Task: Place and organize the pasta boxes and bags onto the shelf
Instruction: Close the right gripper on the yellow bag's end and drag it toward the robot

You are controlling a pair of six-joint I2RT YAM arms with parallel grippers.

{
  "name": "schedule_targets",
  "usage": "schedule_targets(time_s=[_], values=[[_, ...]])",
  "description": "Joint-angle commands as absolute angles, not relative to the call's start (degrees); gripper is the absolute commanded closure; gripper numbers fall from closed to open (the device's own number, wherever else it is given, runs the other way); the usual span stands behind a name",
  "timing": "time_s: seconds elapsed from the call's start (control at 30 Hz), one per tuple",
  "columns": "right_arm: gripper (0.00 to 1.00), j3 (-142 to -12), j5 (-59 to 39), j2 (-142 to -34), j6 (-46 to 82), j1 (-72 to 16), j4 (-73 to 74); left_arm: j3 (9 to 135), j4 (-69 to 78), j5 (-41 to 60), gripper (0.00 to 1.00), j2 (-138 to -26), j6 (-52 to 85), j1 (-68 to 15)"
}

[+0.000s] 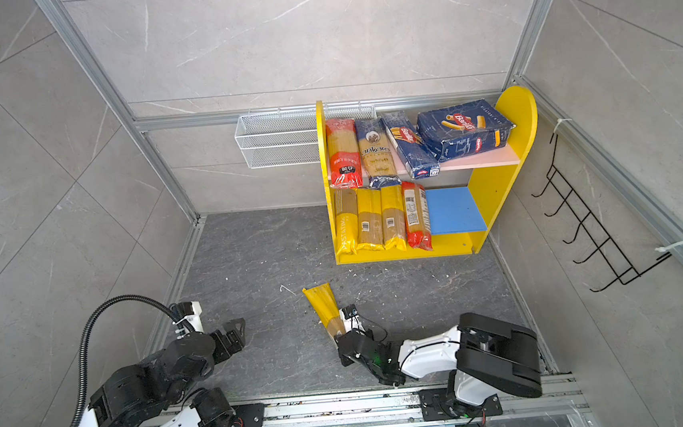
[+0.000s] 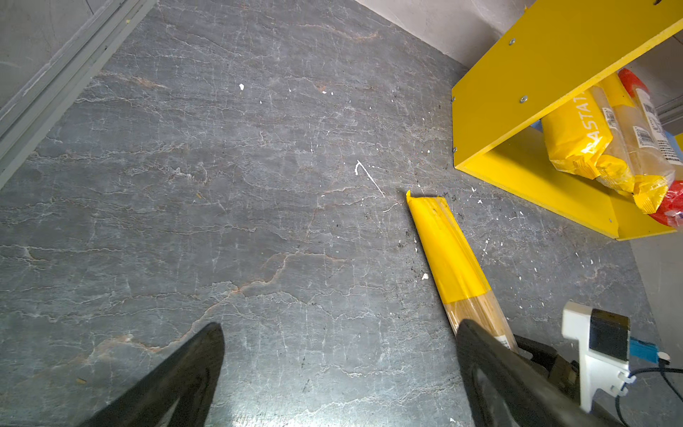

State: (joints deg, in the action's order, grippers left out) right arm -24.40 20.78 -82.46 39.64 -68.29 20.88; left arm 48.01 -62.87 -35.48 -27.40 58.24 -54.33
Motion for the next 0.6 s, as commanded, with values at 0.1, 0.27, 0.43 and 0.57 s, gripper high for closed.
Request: schedule_targets(time_s=[0.1, 0.27, 0.43, 0.57], values=[[0.88, -23.32, 16.27, -70.91, 38.34, -68.71, 13.34, 50.81, -60.71, -36.65, 0.00, -29.37, 55.83, -54.05], [0.90, -22.15, 14.47, -62.74, 38.68, -67.85, 10.90, 51.74, -59.66, -36.82, 0.00, -31.02, 55.25, -54.04], [0.90, -20.84, 12.88, -56.99, 39.87, -66.47, 9.90, 53.03, -58.08, -37.18, 0.00, -33.68, 53.86, -54.01], [0.90, -21.12, 12.74, -51.86, 40.00, -65.97, 6.67, 54.25, -56.56, -36.83, 0.00, -35.86, 52.60, -54.05]])
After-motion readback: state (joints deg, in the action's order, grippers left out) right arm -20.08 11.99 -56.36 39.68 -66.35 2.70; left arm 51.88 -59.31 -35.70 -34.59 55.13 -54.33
